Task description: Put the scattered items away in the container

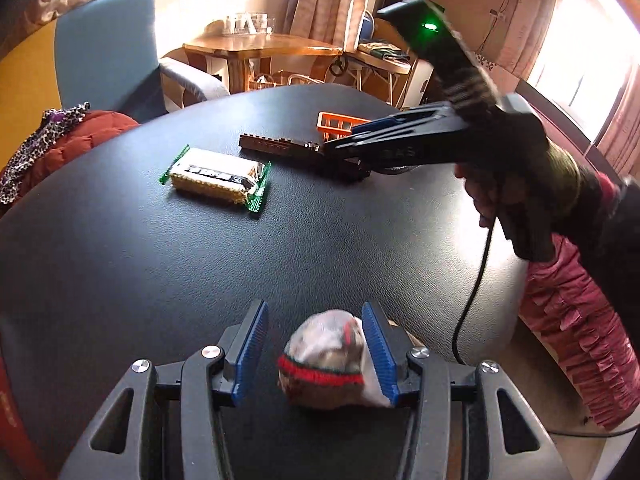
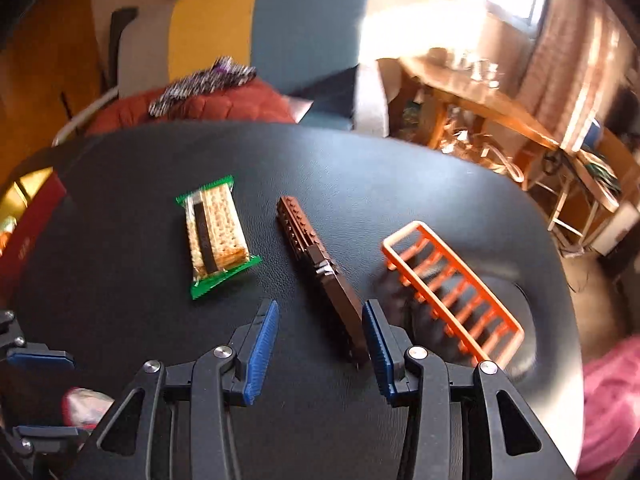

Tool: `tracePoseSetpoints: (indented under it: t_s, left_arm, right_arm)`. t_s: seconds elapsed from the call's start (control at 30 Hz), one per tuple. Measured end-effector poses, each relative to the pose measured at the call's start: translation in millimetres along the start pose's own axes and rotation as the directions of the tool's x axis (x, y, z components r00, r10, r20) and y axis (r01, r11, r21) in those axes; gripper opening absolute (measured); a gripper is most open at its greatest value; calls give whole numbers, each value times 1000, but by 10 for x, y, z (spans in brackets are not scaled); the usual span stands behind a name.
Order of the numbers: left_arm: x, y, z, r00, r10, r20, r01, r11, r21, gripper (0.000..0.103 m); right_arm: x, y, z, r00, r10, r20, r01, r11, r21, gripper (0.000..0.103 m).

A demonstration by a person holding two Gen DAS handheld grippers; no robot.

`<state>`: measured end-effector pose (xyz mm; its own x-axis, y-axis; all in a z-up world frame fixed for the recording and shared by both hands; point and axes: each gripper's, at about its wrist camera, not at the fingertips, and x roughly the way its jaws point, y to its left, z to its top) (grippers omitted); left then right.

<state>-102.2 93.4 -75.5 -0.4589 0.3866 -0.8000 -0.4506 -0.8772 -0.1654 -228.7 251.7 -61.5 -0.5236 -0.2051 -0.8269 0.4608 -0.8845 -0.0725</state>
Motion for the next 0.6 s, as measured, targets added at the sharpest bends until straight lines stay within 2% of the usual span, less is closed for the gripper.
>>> tracePoseSetpoints:
  t_s: [0.13, 0.2, 0.23, 0.37, 0.6]
  left_arm:
    - [178, 29, 21, 999, -5, -39, 5, 1000, 2, 49]
    - [204, 47, -19, 999, -15, -50, 15, 1000, -8, 49]
    - [214, 56, -41, 998, -21, -55, 20, 1000, -13, 49]
    - [187, 89, -149, 997, -33, -70, 31, 999, -32, 44]
    - [-73, 185, -502, 998, 11, -61, -15, 998, -64, 42]
  right_arm:
    - [363, -42, 120, 995, -2, -98, -5, 998, -69, 44]
    - [482, -35, 124, 991, -29, -132, 17, 996, -92, 29]
    - [499, -35, 113, 990, -35, -137, 22, 995, -92, 27]
    - [412, -20, -5, 991, -29, -129, 23, 998, -52, 25]
    - [75, 229, -437, 992, -28, -124, 32, 999, 30, 21]
